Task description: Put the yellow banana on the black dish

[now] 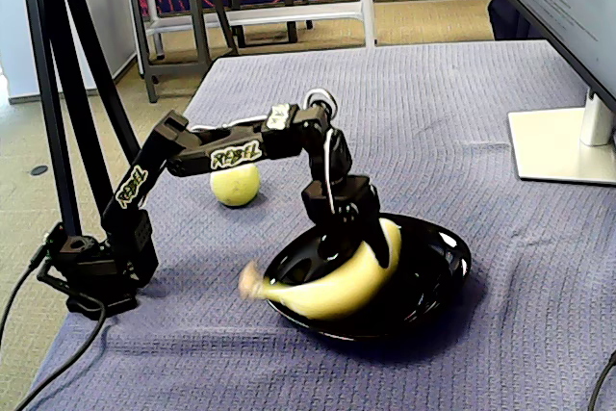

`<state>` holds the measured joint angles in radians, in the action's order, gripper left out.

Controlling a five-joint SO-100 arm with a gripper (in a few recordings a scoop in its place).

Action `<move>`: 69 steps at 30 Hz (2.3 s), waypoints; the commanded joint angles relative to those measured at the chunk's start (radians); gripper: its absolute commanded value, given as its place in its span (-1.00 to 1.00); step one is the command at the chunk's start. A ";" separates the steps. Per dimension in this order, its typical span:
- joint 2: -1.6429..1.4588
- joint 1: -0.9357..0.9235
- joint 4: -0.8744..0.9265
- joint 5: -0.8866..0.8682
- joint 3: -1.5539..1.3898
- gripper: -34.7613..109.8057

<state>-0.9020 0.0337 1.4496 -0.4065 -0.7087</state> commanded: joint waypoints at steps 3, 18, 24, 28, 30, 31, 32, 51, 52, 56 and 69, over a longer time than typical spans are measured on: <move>-0.023 -0.021 -0.020 -0.021 -0.018 -0.27; -0.032 -0.012 -0.020 -0.031 -0.025 -0.26; -0.067 -0.005 -0.009 -0.029 -0.025 -0.39; -0.150 0.006 0.060 -0.032 -0.044 -0.52; -0.216 0.008 0.071 -0.028 -0.086 -0.52; -0.252 0.009 0.071 -0.021 -0.110 -0.52; -0.285 0.009 0.071 -0.015 -0.137 -0.52; -1.328 -0.009 -0.235 0.463 -1.213 -0.52; -1.382 -0.009 -0.235 0.476 -1.256 -0.52; -1.563 -0.018 -0.236 0.531 -1.443 -0.52; -2.022 -0.133 -0.365 0.692 -1.973 -0.52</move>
<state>-2.8425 -0.0736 1.1259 0.2654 -2.6216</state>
